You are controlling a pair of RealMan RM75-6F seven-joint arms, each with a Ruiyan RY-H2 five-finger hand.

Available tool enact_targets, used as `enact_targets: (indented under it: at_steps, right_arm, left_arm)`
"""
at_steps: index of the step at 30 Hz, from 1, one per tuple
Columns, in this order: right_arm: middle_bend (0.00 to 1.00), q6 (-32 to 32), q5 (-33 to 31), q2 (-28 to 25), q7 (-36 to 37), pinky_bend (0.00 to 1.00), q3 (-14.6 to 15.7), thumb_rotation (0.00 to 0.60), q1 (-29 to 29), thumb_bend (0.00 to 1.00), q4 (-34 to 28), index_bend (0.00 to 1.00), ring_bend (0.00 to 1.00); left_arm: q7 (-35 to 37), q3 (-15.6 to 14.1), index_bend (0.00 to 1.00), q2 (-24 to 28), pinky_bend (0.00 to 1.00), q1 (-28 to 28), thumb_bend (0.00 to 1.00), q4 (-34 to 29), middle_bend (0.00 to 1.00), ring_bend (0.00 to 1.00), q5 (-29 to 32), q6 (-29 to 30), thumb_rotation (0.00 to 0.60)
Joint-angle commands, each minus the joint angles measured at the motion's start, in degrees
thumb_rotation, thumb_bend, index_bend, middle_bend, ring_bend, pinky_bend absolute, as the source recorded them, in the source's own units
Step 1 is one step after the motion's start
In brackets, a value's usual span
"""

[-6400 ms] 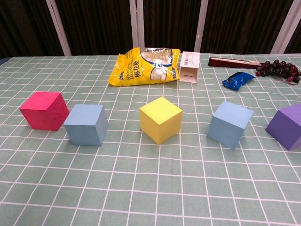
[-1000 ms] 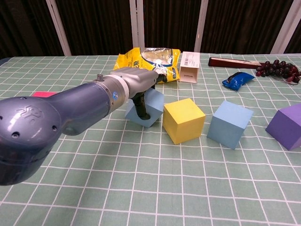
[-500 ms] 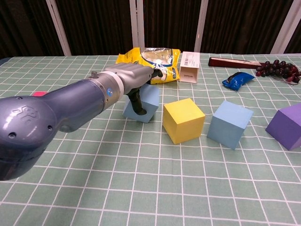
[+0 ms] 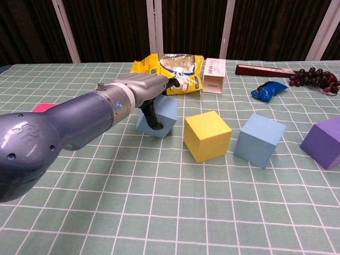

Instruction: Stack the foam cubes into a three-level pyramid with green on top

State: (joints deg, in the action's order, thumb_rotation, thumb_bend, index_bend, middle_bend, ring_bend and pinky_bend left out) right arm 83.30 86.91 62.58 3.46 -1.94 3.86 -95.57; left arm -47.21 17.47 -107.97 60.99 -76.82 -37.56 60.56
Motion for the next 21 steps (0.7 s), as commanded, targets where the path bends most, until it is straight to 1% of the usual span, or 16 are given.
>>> enact_targets:
  at_steps: [1, 21]
  right_arm:
    - [0.00, 0.1, 0.0, 0.0, 0.0, 0.02, 0.0, 0.600, 0.0, 0.22, 0.0, 0.00, 0.00]
    - [0.00, 0.0, 0.0, 0.2, -0.4, 0.02, -0.1, 0.600, 0.0, 0.22, 0.1, 0.00, 0.00]
  left_arm:
    - [0.5, 0.1, 0.00, -0.1, 0.00, 0.1, 0.36, 0.0, 0.31, 0.00, -0.4, -0.3, 0.600]
    - [4.5, 0.1, 0.00, 0.8, 0.00, -0.2, 0.36, -0.5, 0.30, 0.00, -2.4, -2.1, 0.600]
